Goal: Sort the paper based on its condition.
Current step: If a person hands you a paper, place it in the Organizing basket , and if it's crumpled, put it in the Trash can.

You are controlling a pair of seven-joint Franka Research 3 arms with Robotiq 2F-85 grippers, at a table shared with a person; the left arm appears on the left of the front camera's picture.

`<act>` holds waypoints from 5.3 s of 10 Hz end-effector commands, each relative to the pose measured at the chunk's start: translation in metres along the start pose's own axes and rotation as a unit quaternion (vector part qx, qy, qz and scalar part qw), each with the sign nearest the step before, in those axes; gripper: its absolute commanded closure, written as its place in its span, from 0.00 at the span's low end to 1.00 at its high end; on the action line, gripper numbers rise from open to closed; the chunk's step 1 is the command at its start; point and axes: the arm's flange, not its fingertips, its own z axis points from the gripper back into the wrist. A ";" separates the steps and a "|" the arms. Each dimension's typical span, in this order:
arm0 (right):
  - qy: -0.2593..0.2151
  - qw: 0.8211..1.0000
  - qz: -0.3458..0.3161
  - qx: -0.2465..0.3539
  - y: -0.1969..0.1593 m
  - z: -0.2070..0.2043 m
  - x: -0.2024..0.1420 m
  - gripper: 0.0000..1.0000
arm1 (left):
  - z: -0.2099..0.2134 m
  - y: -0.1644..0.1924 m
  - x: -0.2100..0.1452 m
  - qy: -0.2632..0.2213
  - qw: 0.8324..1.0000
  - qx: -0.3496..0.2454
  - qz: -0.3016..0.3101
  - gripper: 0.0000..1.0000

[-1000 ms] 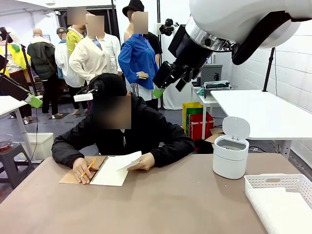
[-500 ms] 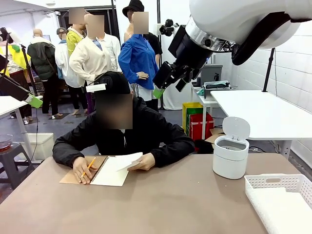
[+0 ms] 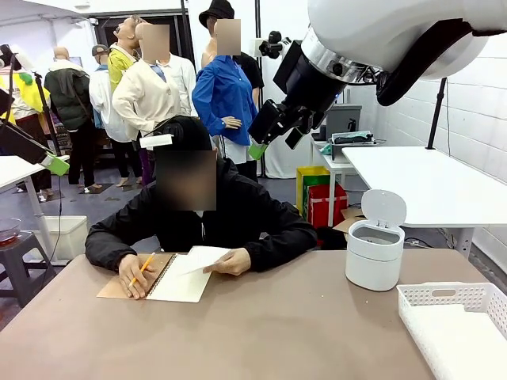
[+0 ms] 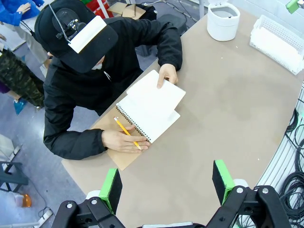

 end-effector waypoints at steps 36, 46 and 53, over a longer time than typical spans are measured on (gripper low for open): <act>0.033 0.998 -0.044 0.018 -0.021 -0.020 -0.007 0.00 | 0.000 0.001 0.000 -0.003 1.000 0.002 0.001 0.00; 0.180 0.973 -0.142 0.001 -0.060 -0.131 -0.091 0.00 | 0.000 0.001 0.000 -0.003 1.000 0.002 0.001 0.00; 0.189 0.973 -0.135 0.015 -0.058 -0.136 -0.097 0.00 | 0.000 0.001 0.000 -0.003 1.000 0.002 0.001 0.00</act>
